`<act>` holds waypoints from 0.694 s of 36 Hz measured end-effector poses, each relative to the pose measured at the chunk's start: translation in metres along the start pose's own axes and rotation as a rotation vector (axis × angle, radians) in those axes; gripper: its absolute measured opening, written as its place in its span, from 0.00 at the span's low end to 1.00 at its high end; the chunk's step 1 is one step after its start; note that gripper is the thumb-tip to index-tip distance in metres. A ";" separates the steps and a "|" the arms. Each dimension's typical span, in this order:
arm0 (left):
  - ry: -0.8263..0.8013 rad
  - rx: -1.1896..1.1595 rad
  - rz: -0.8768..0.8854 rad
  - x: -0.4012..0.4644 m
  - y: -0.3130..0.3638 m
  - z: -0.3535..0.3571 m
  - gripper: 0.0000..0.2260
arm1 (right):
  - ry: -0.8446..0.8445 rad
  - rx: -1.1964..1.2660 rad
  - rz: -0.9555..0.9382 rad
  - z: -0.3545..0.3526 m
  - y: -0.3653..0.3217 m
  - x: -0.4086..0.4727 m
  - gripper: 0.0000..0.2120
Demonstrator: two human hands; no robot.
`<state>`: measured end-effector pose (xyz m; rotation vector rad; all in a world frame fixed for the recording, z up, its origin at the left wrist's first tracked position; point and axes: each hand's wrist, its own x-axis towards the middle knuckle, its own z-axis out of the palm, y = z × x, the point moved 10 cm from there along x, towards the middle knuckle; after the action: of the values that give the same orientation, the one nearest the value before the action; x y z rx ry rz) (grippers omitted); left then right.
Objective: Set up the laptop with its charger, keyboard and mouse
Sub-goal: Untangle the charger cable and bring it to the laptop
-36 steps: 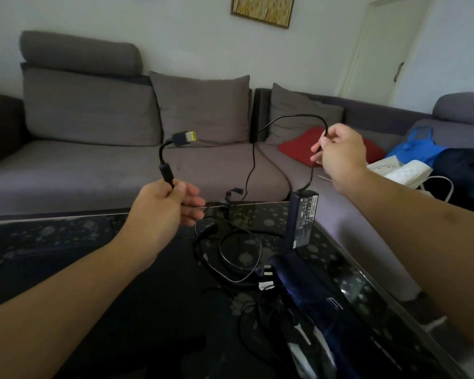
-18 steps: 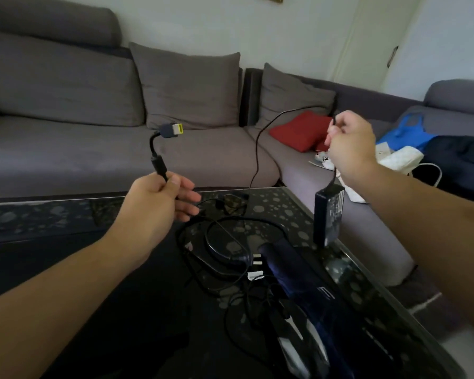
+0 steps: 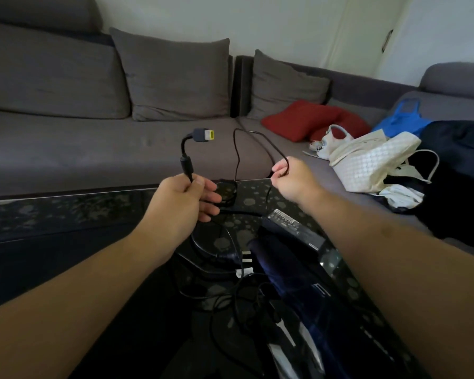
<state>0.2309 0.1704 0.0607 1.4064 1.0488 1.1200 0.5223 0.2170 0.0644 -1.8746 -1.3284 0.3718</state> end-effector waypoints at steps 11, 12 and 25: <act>0.013 0.066 -0.012 0.006 -0.019 0.007 0.15 | -0.443 -0.553 0.093 0.032 0.080 -0.052 0.49; 0.017 0.076 -0.015 0.007 -0.020 0.008 0.15 | -0.440 -0.558 0.082 0.033 0.084 -0.054 0.38; 0.062 0.108 -0.055 0.008 -0.029 -0.001 0.15 | -0.189 -0.542 -0.236 0.036 0.012 -0.031 0.31</act>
<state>0.2300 0.1820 0.0324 1.4259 1.2003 1.0870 0.4947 0.2036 0.0264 -2.1148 -1.9012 0.0649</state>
